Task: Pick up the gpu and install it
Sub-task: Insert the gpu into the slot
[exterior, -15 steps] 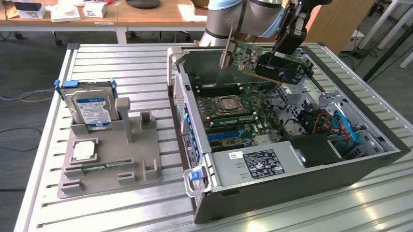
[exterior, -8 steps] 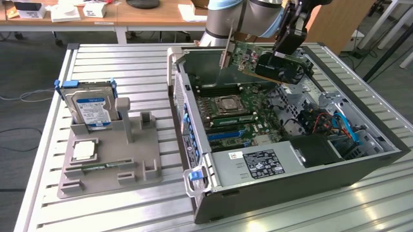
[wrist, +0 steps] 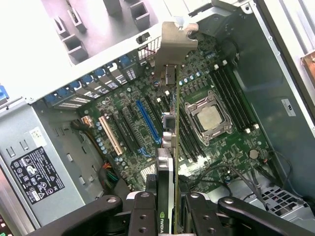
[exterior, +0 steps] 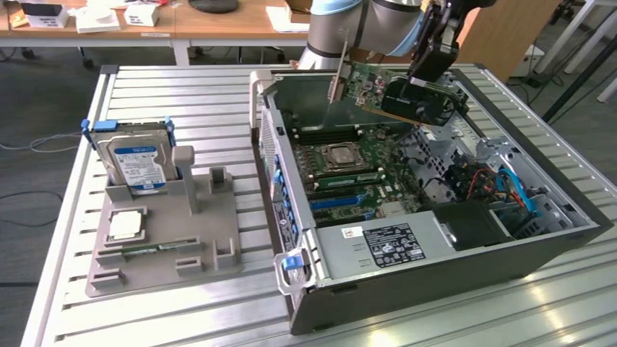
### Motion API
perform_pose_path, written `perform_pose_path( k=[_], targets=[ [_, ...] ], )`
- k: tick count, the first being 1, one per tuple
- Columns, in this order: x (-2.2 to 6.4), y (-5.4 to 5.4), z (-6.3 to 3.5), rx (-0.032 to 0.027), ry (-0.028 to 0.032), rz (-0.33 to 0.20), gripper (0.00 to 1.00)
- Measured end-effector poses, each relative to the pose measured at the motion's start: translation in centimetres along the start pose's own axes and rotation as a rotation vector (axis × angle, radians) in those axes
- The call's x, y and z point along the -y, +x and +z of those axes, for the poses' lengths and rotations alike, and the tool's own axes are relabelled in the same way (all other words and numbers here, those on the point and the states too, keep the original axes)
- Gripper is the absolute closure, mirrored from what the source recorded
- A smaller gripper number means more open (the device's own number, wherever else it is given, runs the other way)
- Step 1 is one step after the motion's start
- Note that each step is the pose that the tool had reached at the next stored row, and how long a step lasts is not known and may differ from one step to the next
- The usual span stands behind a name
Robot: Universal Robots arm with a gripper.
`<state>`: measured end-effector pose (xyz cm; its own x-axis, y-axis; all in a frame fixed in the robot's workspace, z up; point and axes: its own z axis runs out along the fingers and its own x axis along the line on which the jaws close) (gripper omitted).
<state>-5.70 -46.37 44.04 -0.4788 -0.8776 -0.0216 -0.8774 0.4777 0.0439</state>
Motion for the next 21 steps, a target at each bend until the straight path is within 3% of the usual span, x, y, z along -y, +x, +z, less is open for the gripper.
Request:
perform_pose_path(
  k=[12,21],
  targets=[
    [0.0,0.0,0.0,-0.0004,-0.0002,-0.009,0.73],
    [0.0,0.0,0.01,-0.0036,-0.0018,-0.083,0.73]
  ],
)
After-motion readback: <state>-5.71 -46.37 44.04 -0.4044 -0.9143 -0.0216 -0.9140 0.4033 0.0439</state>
